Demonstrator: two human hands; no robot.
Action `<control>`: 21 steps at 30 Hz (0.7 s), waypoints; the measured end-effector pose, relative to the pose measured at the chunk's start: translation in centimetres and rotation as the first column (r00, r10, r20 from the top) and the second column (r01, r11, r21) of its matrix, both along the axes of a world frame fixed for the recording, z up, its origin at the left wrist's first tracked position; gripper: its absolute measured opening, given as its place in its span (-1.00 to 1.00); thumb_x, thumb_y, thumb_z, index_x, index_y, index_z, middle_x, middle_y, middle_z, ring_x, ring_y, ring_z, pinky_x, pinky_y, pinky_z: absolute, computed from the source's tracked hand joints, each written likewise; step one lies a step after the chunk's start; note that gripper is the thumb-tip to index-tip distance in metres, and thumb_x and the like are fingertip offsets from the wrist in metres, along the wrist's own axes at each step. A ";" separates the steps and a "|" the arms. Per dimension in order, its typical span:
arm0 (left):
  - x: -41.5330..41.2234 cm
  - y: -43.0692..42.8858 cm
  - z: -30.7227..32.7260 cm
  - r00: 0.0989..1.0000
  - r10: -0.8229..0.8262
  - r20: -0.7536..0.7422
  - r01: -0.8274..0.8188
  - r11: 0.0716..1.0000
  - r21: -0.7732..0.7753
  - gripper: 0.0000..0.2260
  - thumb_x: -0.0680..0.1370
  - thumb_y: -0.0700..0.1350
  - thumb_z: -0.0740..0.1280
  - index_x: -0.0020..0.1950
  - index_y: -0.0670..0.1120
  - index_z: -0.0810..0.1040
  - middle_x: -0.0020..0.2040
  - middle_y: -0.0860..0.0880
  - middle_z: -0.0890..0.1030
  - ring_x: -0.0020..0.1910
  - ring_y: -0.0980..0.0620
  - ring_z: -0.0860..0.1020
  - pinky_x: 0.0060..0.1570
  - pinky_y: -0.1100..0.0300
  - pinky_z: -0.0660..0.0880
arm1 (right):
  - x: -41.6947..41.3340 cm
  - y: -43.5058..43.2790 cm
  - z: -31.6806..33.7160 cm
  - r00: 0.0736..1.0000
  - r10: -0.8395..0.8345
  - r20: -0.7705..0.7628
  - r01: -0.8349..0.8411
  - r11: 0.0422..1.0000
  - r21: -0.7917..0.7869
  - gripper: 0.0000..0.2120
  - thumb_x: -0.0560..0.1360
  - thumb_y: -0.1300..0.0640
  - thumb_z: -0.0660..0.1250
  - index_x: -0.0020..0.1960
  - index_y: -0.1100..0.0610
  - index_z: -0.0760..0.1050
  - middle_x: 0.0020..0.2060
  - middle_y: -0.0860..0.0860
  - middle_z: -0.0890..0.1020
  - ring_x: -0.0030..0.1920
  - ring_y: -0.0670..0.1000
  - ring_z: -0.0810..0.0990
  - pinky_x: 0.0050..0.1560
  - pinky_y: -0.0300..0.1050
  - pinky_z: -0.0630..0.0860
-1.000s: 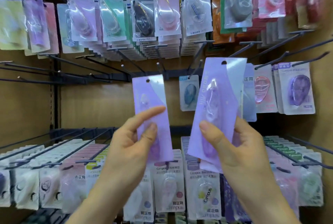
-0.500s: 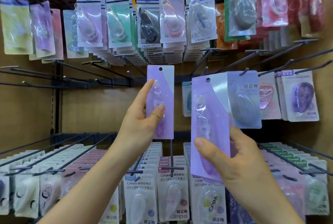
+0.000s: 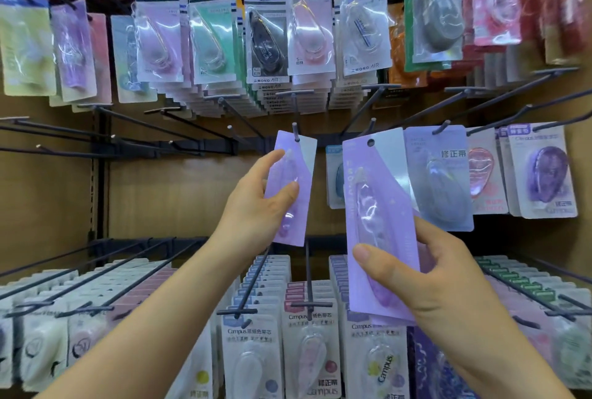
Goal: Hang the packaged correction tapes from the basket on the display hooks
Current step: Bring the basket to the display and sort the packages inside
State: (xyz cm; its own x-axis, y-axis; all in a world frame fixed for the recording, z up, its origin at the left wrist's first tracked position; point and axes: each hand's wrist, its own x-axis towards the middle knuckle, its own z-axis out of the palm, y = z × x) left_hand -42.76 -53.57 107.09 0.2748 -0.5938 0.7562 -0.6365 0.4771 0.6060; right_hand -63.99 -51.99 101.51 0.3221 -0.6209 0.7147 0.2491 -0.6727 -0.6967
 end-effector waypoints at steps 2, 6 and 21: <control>0.9 -1.5 0.6 0.996 0.077 0.038 -0.079 0.995 0.055 -0.56 0.58 -0.06 0.36 0.42 0.22 0.35 0.20 -0.15 0.59 -0.04 -0.08 0.60 -0.35 0.27 0.40 | 0.0 -0.4 0.2 1.000 0.020 0.002 -0.020 1.000 0.013 -0.70 0.25 -0.03 0.49 -0.01 -0.20 0.66 -0.15 -0.01 0.74 -0.16 0.04 0.71 -0.26 -0.15 0.64; 2.2 -5.1 1.8 0.983 0.155 0.097 -0.166 0.980 0.113 -0.60 0.53 -0.05 0.43 0.26 0.24 0.37 0.15 -0.05 0.60 -0.19 0.02 0.59 -0.31 0.16 0.49 | 0.4 -1.1 0.6 0.998 0.061 0.008 -0.061 0.997 0.042 -0.70 0.27 0.05 0.52 0.01 -0.12 0.68 -0.09 -0.03 0.75 -0.07 0.03 0.72 -0.17 -0.22 0.64; 4.9 -16.0 4.7 0.964 0.191 0.183 -0.238 0.928 0.285 -0.49 0.45 0.04 0.44 0.35 0.13 0.37 0.21 -0.08 0.58 0.05 -0.13 0.58 -0.04 0.06 0.58 | 2.2 -3.7 2.1 0.984 0.135 -0.116 -0.118 0.982 0.146 -0.77 0.31 0.04 0.50 -0.11 -0.26 0.68 -0.10 -0.15 0.74 -0.09 -0.08 0.72 -0.13 -0.17 0.67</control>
State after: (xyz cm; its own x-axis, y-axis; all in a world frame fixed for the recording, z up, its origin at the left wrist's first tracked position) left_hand -37.90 -69.60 111.76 0.3193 -0.7397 0.5923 -0.7974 0.1281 0.5897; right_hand -61.75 -55.72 103.62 0.4852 -0.6592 0.5745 0.2315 -0.5368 -0.8114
